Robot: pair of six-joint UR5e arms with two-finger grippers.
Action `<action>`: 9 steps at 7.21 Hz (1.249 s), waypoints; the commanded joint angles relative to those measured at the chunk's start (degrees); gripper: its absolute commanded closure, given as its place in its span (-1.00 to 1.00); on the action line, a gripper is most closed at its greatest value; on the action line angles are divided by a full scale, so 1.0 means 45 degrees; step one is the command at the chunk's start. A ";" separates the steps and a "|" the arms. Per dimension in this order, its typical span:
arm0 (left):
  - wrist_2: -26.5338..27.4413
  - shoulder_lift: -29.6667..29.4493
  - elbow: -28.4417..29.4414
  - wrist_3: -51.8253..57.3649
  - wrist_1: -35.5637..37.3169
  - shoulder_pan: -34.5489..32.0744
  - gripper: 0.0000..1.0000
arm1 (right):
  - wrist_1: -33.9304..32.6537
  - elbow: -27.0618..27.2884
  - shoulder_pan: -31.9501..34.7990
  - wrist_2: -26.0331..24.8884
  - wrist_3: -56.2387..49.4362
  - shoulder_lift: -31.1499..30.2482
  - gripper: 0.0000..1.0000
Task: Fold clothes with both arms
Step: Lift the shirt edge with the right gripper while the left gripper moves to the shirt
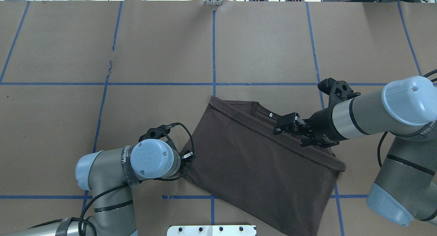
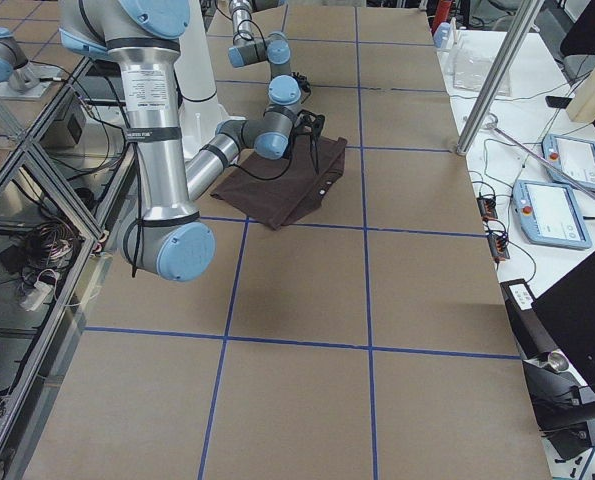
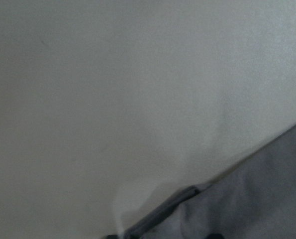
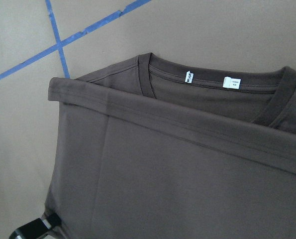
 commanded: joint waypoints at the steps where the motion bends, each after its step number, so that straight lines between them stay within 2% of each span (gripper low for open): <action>1: -0.0098 0.0000 -0.0172 0.0200 0.0101 -0.0198 1.00 | -0.0004 -0.0042 0.0049 0.0000 -0.0036 -0.0016 -1.00; 3: -0.0506 -0.0020 -0.0212 0.0590 0.0121 -0.1092 1.00 | -0.0005 -0.0023 0.0088 0.0000 -0.0056 -0.0016 -1.00; 5: -0.0412 -0.0252 0.0312 0.2358 0.0394 -0.3020 1.00 | -0.0005 -0.0023 0.0166 -0.0175 -0.0075 -0.0055 -1.00; 6: -0.0353 -0.0699 0.1321 0.3298 0.0298 -0.3920 1.00 | -0.0005 -0.0081 0.0244 -0.0176 -0.0075 -0.0055 -1.00; 7: -0.0237 -0.1747 0.2743 0.4003 0.0143 -0.4645 1.00 | -0.0005 -0.0082 0.0302 -0.0195 -0.0095 -0.0036 -1.00; 8: -0.0100 -0.2744 0.4265 0.4455 -0.0516 -0.5116 1.00 | -0.0005 -0.0101 0.0361 -0.0254 -0.0095 -0.0016 -1.00; 9: 0.0346 -0.3643 0.6195 0.5311 -0.2109 -0.5237 1.00 | -0.0005 -0.0120 0.0361 -0.0467 -0.0095 -0.0016 -1.00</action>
